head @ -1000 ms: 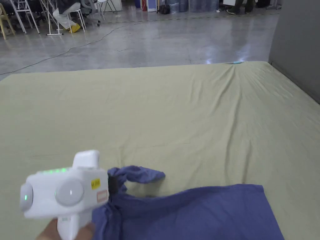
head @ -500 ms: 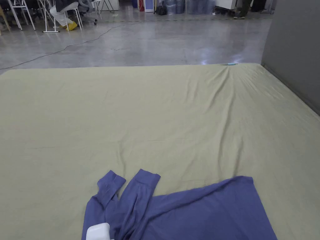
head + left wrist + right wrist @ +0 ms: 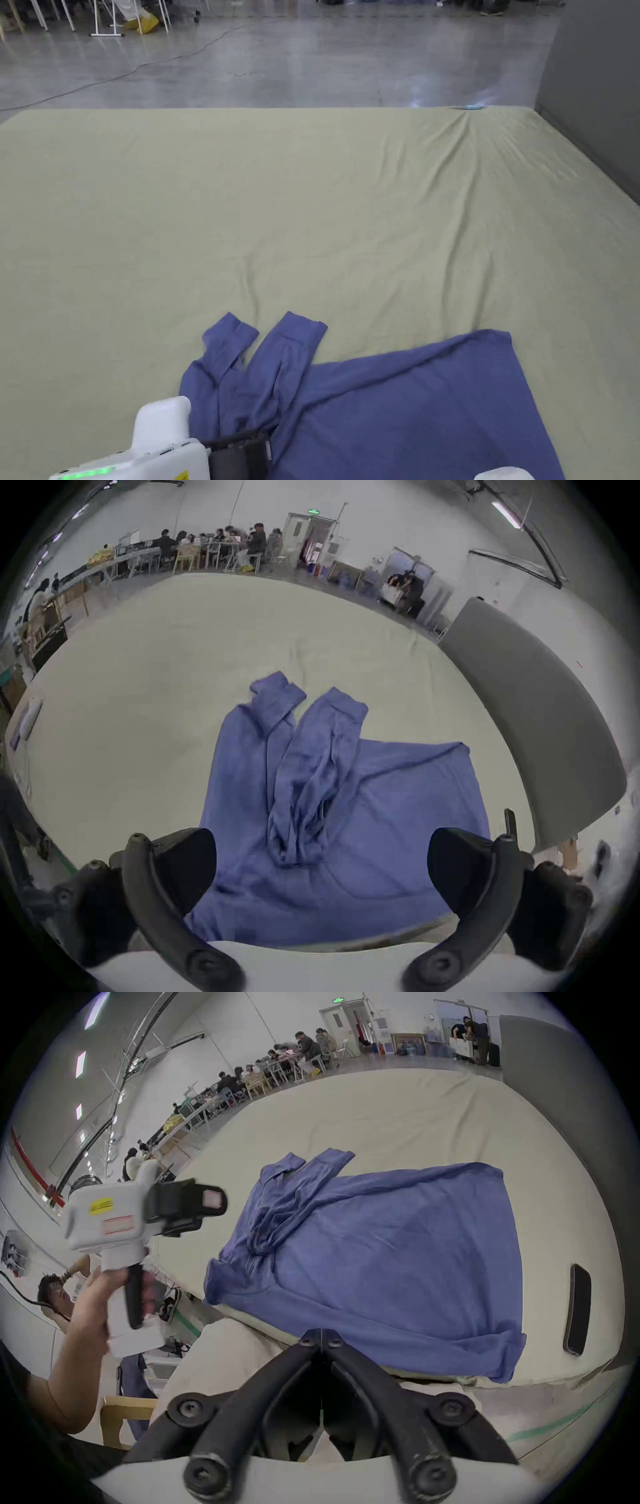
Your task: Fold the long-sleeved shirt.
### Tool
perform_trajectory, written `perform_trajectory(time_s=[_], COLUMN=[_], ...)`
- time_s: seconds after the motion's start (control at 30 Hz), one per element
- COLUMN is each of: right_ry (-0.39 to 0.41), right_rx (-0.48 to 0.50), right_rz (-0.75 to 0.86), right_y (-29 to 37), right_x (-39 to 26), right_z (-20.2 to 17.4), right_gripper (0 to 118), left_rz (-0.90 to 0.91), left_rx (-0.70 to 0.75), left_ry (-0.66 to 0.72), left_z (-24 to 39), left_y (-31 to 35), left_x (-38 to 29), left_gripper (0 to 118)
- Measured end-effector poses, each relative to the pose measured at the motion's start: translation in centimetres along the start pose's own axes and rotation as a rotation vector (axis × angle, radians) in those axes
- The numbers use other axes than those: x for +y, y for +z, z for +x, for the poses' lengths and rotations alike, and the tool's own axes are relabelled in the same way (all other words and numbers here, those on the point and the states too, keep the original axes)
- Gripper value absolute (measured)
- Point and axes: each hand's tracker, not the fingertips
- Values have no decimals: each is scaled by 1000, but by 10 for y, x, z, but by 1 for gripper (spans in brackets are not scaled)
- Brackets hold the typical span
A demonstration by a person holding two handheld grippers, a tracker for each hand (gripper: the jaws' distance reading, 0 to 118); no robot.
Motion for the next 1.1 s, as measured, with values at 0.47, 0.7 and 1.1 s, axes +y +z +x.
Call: perform_trajectory(time_s=[0.47,0.7,1.1], right_ry=[-88,-245,-370], right_rx=[9,4,-241], right_rz=[-62,-60,-114], right_y=[-27,-43,-104], right_x=[23,81,234], right_z=[36,108,233], right_gripper=[0,0,44], left_rz=[-16,-138,-183], left_rx=[33,192,72], left_ry=[59,-25,-137], left_z=[-40,-48,-3], left_y=[-81,-183,-160], left_x=[82,137,120], left_gripper=[105,115,17])
